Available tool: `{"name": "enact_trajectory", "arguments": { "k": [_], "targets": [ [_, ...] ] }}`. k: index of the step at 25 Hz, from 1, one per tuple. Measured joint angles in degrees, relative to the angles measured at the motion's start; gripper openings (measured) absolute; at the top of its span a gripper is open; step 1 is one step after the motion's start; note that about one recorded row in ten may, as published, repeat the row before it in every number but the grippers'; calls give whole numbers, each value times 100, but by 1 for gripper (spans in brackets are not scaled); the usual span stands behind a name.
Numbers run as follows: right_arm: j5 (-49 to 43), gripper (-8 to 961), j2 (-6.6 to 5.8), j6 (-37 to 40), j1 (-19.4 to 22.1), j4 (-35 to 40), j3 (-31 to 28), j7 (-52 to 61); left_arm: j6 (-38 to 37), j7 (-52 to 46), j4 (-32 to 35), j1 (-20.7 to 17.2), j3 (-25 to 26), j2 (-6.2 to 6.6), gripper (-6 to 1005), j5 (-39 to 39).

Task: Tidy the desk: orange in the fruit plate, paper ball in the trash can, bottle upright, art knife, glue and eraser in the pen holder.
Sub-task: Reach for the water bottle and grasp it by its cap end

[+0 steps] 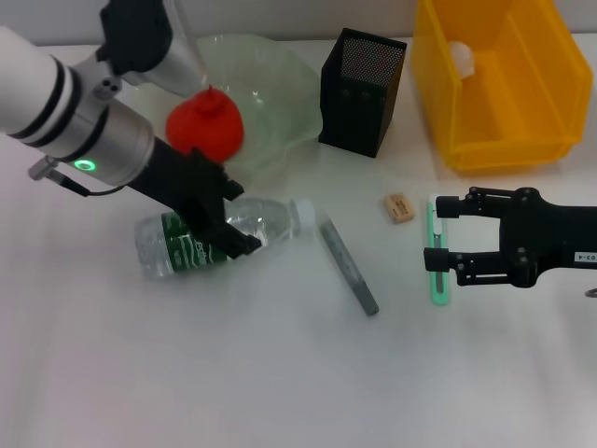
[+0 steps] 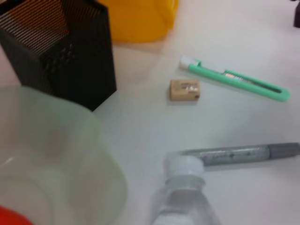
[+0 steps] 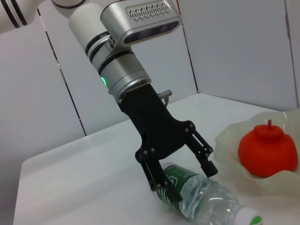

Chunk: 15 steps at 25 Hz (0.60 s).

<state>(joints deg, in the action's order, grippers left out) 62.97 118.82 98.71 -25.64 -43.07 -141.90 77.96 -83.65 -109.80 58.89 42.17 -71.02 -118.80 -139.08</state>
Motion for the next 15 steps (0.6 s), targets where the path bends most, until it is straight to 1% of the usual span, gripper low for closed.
{"name": "enact_trajectory", "arguments": {
  "k": [6, 7, 11, 15],
  "targets": [
    [-8, 805, 0, 0, -8, 0, -4, 0, 147, 2, -44, 35, -266, -2, 810, 116],
    [-8, 805, 0, 0, -11, 0, -3, 0, 325, 2, -102, 53, -409, -3, 810, 126],
    [-9, 805, 0, 0, -12, 0, -4, 0, 379, 2, -133, 72, -456, -3, 809, 168],
    [-14, 805, 0, 0, -11, 0, -5, 0, 427, 42, -141, 83, -576, -3, 808, 405]
  ]
}}
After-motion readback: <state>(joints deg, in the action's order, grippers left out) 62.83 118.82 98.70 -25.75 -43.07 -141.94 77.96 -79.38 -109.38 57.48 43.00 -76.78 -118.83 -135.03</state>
